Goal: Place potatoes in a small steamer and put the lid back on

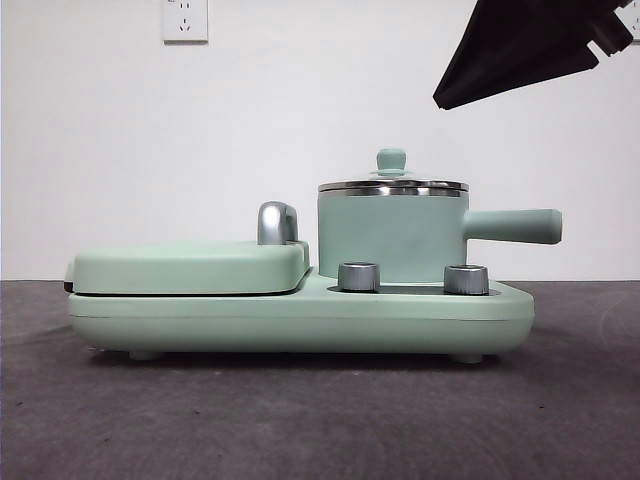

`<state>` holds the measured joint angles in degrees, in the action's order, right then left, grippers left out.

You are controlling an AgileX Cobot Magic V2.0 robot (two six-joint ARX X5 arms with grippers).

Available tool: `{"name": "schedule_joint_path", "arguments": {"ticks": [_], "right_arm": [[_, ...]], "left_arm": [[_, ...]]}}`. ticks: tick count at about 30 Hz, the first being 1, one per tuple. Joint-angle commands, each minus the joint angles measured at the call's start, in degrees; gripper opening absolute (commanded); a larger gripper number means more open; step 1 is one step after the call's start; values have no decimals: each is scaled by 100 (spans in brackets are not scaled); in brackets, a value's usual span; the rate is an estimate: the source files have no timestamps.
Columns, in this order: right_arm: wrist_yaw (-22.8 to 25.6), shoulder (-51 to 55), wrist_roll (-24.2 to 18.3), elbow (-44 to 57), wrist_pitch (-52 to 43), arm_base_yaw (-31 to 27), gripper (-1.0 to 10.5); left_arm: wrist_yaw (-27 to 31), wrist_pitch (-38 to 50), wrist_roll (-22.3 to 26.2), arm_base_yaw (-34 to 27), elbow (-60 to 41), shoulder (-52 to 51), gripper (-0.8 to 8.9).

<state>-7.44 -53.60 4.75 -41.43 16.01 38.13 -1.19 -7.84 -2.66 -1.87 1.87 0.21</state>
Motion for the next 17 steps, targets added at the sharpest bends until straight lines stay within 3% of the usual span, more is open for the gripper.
{"name": "schedule_joint_path", "arguments": {"ticks": [1,2,5,8,17], "right_arm": [[-2,-22,55,-107,-63,37,21],[0,-22,42,-107,-63,37,21],[179,35,-544,-96,-101,-39,21],[367,315,-909,155,-317,-407,21],[44,2608,-935,2483,-2035,-2531,21]], "left_arm": [[11,57,-13,0,-116,-2,10],[11,57,-13,0,-116,-2,10],[11,57,-13,0,-116,-2,10],[11,57,-13,0,-116,-2,10],[11,57,-11,0,-116,-2,10]]}}
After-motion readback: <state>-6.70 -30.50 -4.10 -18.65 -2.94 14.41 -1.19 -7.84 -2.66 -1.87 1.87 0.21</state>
